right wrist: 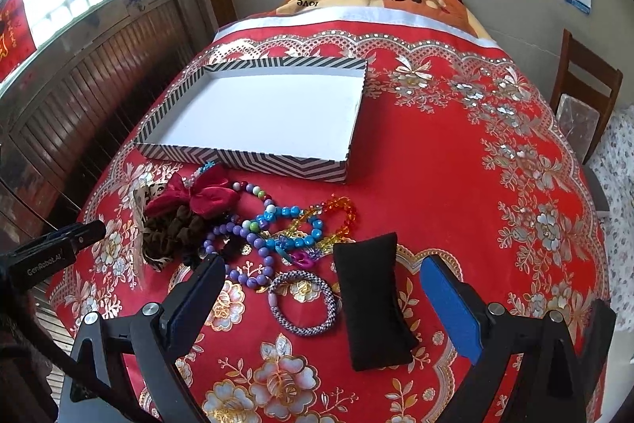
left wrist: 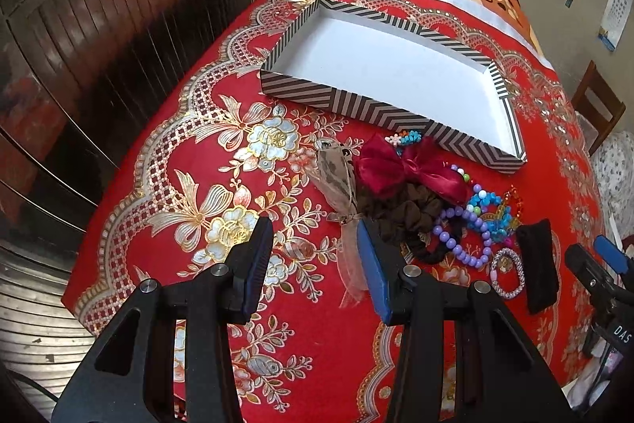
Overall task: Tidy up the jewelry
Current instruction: 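Move left tool toward brown scrunchie while right tool approaches black velvet pillow, then grasp brown scrunchie with left tool while right tool grasps black velvet pillow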
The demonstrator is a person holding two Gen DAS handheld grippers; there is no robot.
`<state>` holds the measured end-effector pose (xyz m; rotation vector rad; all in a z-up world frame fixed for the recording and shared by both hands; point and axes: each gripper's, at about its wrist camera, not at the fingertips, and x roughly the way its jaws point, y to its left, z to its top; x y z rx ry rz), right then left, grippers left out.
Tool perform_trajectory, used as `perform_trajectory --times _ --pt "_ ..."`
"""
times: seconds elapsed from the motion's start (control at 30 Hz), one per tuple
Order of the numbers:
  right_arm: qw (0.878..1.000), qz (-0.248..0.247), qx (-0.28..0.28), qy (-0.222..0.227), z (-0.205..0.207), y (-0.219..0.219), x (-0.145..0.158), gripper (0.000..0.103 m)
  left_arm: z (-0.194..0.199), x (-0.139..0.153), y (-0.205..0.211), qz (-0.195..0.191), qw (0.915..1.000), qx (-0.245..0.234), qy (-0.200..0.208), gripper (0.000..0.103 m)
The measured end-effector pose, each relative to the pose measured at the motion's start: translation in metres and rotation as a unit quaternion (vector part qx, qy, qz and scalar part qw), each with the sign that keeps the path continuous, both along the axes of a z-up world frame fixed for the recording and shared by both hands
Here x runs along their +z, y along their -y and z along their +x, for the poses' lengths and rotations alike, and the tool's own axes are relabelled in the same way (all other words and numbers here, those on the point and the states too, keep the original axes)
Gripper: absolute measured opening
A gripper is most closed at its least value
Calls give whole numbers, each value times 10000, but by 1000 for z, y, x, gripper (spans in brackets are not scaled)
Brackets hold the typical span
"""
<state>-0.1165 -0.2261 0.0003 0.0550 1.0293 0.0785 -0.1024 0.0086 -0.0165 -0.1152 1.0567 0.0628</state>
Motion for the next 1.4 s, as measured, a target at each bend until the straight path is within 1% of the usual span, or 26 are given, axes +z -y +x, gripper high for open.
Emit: perform_trajectory --times 0.3,0.53,0.7,0.87,1.0,1.1,1.23,1.4 --pt "10000 21 15 -32 1 2 -3 98 4 -3 6 39 9999 -70 -70 43" --pt "9998 150 -71 -111 2 10 -7 98 8 -7 9 53 9998 -161 -134 43" --pt "9998 43 -35 -189 -2 19 -12 98 12 -9 9 27 9996 -221 -156 43" --pt "9994 59 -115 -317 -11 35 -23 98 16 -16 7 -163 9991 -294 -272 43" --pt "9989 198 -97 -415 -12 39 -30 97 22 -25 8 -241 9982 -330 -429 43" --pt "9988 244 1 -416 -9 34 -31 89 28 -31 8 -296 9976 -343 -516 43" --pt "9989 203 24 -433 -5 34 -36 87 37 -37 7 -386 9967 -363 -607 43" --pt "9977 130 -77 -665 5 41 -52 85 49 -48 5 -636 9939 -377 -815 43"
